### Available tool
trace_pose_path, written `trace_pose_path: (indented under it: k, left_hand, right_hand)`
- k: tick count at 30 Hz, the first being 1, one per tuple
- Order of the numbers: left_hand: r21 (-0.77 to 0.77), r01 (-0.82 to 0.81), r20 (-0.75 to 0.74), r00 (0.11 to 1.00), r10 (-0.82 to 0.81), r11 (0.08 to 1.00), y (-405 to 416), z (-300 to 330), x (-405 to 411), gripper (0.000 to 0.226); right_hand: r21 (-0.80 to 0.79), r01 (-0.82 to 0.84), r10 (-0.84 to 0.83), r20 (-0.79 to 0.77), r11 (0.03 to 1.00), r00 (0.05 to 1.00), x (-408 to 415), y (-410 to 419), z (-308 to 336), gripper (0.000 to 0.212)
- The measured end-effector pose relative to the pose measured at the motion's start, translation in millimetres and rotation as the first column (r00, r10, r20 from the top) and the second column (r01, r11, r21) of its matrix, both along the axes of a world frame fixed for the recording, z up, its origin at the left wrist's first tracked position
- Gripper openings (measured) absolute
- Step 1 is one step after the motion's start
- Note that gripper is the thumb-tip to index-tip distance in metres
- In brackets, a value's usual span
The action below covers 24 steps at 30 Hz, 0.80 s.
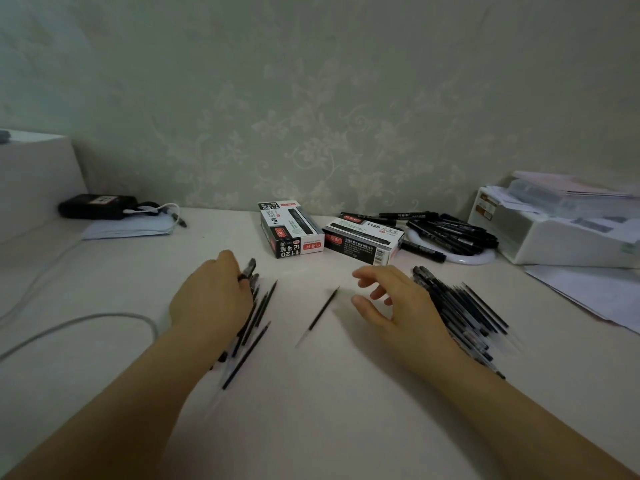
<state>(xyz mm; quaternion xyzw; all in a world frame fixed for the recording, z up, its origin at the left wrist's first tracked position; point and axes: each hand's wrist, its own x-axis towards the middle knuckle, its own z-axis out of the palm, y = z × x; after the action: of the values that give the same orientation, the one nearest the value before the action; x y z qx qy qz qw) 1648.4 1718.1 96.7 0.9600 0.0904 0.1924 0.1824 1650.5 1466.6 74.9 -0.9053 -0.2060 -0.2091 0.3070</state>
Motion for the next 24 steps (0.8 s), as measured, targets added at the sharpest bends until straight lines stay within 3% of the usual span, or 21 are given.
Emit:
trace_pose_path:
  k: [8,14,19,24]
  left_hand:
    - [0.013,-0.007,-0.073,0.997,0.008,1.0,-0.4,-2.5,-3.6,0.015]
    - [0.025,0.016,-0.003,1.0,-0.016,1.0,-7.3,2.3,-4.5,0.024]
    - [0.009,0.274,0.127,0.954,-0.272,0.962,-30.7,1.9,-11.2,0.016]
    - [0.003,0.53,0.105,0.843,-0.527,0.848,-52.7,-3.6,-20.2,0.008]
  right_hand:
    - [-0.037,0.013,-0.014,-0.018,0.999,1.0,-2.9,1.0,2.2,0.017]
    - [-0.225,0.251,-0.25,0.034,0.941,0.968,-4.7,-9.2,11.0,0.016]
    - [-0.361,0.371,-0.407,-0.026,0.855,0.913,-4.7,-16.7,14.6,0.021]
    - [-0.383,0.381,-0.432,-0.054,0.842,0.9,-5.0,-14.6,13.0,0.023]
